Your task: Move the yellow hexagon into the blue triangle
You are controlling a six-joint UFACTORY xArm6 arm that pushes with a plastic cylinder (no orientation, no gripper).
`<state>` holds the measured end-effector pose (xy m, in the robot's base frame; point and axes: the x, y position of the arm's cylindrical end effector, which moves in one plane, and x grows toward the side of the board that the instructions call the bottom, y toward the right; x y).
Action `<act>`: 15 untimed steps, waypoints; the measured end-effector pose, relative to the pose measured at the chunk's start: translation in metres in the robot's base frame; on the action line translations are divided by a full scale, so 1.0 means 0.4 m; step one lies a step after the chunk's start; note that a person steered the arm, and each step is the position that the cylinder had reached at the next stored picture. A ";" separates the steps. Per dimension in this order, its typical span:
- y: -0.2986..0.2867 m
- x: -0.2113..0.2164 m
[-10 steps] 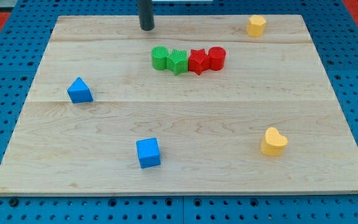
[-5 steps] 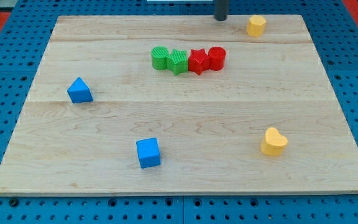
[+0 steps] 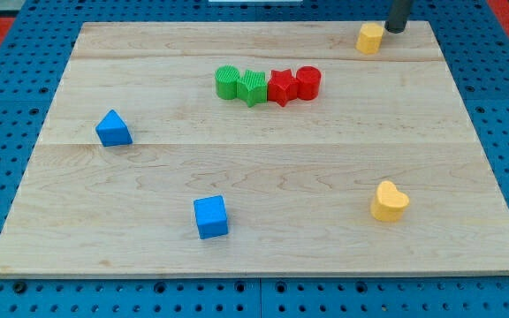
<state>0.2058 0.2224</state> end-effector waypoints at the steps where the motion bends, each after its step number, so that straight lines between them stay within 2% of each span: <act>1: 0.000 0.000; 2: -0.031 0.005; 4: -0.249 0.078; 5: -0.256 0.078; 6: -0.195 0.101; 7: -0.195 0.156; 9: -0.352 0.173; 10: -0.301 0.183; 12: -0.396 0.252; 14: -0.457 0.136; 15: -0.571 0.143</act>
<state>0.2631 -0.0060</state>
